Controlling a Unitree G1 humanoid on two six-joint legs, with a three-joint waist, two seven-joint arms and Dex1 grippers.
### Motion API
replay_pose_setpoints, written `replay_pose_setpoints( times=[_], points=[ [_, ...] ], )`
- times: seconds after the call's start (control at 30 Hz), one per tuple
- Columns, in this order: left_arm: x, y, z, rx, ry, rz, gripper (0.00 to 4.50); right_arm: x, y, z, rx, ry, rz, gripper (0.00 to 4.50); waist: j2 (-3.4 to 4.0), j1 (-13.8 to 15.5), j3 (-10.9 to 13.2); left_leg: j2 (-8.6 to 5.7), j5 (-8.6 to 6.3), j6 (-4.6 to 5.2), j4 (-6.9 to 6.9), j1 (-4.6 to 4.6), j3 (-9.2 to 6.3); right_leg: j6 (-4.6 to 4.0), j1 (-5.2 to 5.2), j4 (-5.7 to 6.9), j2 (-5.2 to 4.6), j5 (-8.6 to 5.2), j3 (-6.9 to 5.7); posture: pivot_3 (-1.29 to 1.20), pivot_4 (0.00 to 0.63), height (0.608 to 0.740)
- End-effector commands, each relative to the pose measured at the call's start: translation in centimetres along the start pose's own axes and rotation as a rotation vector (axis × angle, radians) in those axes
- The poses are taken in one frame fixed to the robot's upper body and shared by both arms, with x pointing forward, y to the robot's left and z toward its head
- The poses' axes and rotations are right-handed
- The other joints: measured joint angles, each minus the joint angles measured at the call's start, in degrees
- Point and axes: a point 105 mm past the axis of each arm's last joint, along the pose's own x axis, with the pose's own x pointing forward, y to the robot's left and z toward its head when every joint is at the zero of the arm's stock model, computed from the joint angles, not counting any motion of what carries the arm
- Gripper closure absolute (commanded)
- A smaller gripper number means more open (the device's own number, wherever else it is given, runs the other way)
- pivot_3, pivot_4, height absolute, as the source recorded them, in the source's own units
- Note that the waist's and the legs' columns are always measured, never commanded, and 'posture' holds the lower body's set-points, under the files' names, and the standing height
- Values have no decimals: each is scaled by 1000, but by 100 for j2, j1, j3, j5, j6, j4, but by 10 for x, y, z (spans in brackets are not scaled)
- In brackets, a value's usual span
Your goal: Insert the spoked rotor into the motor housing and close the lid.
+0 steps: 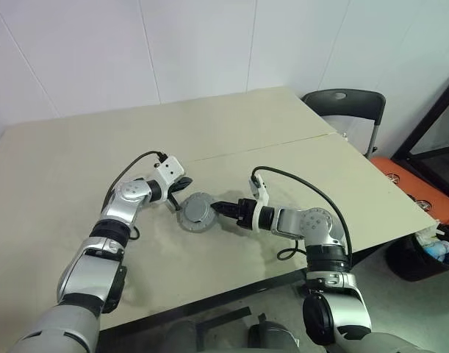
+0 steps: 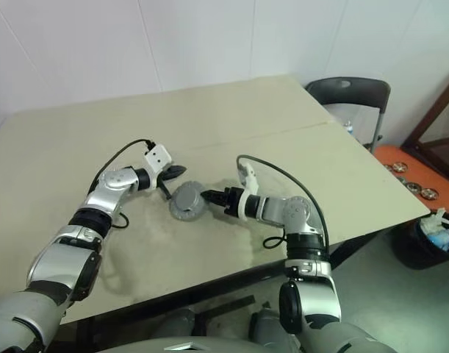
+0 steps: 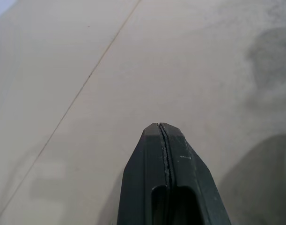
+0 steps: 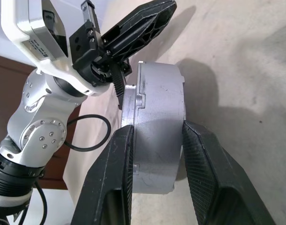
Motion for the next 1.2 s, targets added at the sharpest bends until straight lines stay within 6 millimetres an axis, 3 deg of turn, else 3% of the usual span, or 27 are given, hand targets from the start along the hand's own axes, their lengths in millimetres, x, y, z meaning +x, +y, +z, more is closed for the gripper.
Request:
replay_pose_setpoints(
  times=[0.03,0.37,0.53,0.83,1.07,1.2],
  points=[
    [-4,8,20,-81,-91,6,4500,-5,14,26,-54,-92,45,3205,-1,-34,5,3,0,0,9,-2,-11,0,0,1,0,0,0,0,0,740],
    [-31,17,-12,-390,-65,55,4500,-13,22,49,-74,-274,111,3205,-5,-68,9,5,0,-1,33,-14,-17,6,-4,12,4,7,4,0,0,740],
    [-42,11,-24,-565,-69,66,3280,-18,30,60,-79,-362,163,3205,-6,-73,11,6,1,-2,33,-14,-16,6,-5,15,6,7,4,0,0,740],
    [-45,0,-15,-989,-214,46,160,-18,39,64,-67,-424,217,3205,-7,-71,10,1,8,-13,40,-13,-23,9,0,19,6,9,13,0,0,740],
    [-49,-10,-14,-1194,-243,12,27,-19,40,61,-52,-443,231,3205,-8,-70,10,0,12,-20,39,-13,-24,9,0,22,10,10,14,0,0,740],
    [-54,-23,-3,-1289,-278,-106,27,-17,40,58,-43,-444,236,3205,-8,-73,10,0,21,-37,39,-11,-26,9,0,29,11,10,15,0,0,740]
  ],
)
